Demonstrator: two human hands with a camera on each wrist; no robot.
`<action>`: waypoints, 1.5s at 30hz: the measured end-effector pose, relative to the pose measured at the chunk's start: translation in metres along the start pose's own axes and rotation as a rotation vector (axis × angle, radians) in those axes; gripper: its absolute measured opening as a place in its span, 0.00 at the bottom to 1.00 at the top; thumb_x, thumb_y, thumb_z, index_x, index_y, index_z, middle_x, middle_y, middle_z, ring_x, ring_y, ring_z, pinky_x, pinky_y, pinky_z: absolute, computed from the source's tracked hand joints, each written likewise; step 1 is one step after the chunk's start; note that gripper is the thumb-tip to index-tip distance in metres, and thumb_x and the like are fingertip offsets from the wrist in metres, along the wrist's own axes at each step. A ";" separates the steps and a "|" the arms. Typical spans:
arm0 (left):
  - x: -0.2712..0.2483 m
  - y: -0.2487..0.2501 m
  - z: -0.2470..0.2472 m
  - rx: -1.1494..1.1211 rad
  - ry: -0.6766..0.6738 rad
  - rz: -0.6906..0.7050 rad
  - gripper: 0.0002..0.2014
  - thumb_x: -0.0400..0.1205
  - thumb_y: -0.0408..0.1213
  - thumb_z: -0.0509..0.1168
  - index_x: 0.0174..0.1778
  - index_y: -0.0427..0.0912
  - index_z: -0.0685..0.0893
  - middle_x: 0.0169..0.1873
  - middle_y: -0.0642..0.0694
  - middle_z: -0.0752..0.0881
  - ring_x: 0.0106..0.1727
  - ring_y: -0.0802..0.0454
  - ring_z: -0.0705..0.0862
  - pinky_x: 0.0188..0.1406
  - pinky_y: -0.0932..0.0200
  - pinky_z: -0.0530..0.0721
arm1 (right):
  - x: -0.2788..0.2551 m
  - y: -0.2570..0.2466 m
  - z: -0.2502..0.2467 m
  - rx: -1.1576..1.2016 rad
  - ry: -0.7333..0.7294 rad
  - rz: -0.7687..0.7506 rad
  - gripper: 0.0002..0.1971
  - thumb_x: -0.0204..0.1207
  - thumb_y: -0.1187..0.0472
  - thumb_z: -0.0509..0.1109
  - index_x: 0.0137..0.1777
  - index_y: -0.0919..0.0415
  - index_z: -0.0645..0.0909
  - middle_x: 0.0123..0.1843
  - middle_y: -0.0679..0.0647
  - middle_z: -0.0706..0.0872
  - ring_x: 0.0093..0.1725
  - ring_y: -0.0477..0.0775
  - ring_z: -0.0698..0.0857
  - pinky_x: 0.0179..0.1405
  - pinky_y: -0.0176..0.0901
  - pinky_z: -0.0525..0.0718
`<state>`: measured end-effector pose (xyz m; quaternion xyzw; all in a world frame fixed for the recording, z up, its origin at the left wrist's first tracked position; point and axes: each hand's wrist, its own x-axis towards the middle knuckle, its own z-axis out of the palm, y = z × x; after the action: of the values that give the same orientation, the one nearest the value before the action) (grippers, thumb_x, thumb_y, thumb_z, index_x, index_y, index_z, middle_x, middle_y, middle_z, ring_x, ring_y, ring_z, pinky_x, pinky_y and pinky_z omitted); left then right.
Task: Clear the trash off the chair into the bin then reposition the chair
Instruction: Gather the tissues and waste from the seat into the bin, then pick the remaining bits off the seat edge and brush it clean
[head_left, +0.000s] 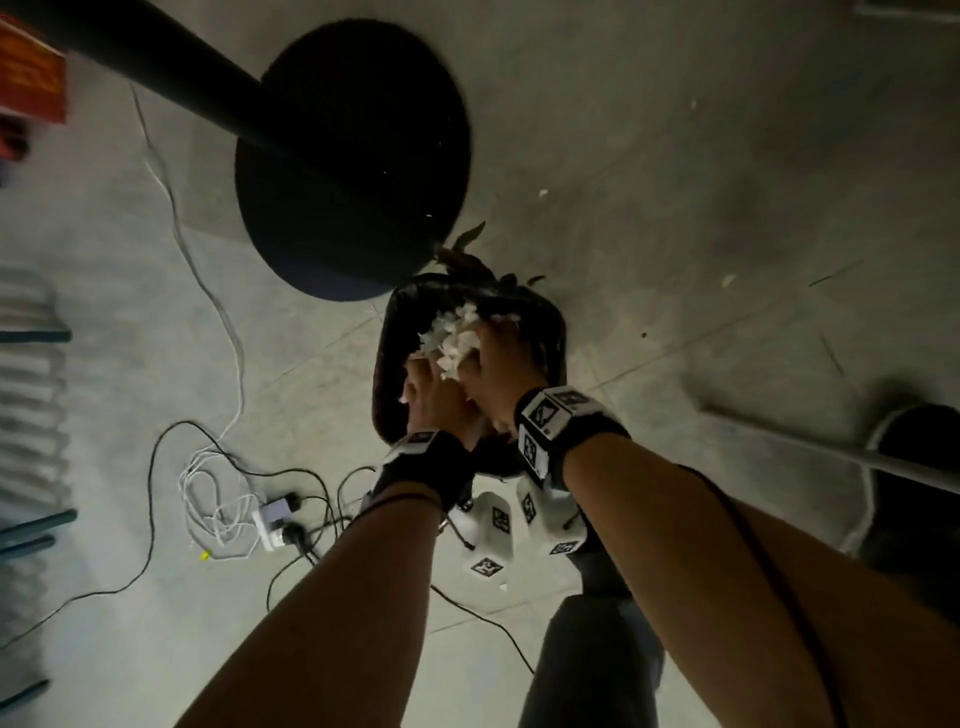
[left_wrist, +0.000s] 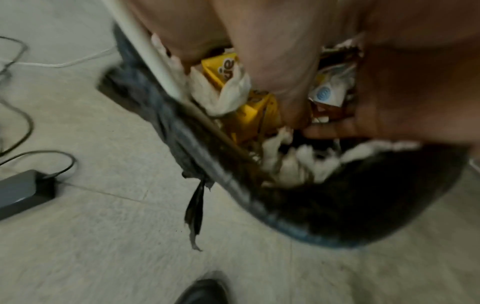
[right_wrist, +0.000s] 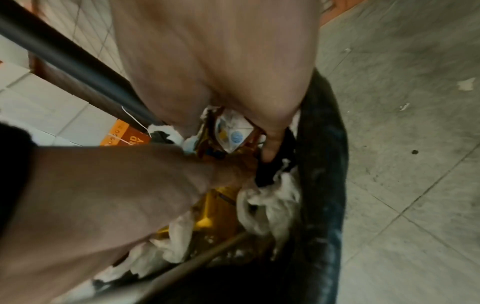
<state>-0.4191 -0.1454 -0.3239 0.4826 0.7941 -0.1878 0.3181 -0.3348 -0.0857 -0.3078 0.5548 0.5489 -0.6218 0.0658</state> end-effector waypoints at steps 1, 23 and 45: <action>0.004 0.007 0.006 0.015 -0.017 0.008 0.37 0.79 0.47 0.65 0.83 0.53 0.58 0.82 0.39 0.55 0.82 0.32 0.50 0.82 0.39 0.52 | 0.006 0.004 -0.001 -0.034 -0.026 0.025 0.30 0.83 0.58 0.57 0.84 0.59 0.54 0.85 0.63 0.57 0.83 0.64 0.60 0.81 0.54 0.58; -0.174 0.052 -0.106 -0.557 0.200 0.026 0.20 0.78 0.33 0.71 0.67 0.43 0.82 0.63 0.39 0.86 0.59 0.40 0.86 0.59 0.55 0.80 | -0.243 0.003 -0.128 0.344 0.048 0.040 0.21 0.82 0.63 0.57 0.73 0.51 0.77 0.74 0.53 0.81 0.73 0.53 0.78 0.73 0.44 0.74; -0.265 0.429 -0.108 0.019 -0.036 0.491 0.15 0.80 0.39 0.64 0.63 0.49 0.80 0.65 0.40 0.77 0.61 0.34 0.81 0.60 0.45 0.76 | -0.389 0.186 -0.312 0.124 0.617 0.220 0.17 0.70 0.54 0.75 0.59 0.50 0.80 0.63 0.53 0.79 0.57 0.59 0.84 0.57 0.55 0.84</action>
<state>0.0141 -0.0520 -0.0596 0.6605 0.6454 -0.1210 0.3640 0.1325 -0.1270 -0.0568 0.7758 0.4408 -0.4458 -0.0709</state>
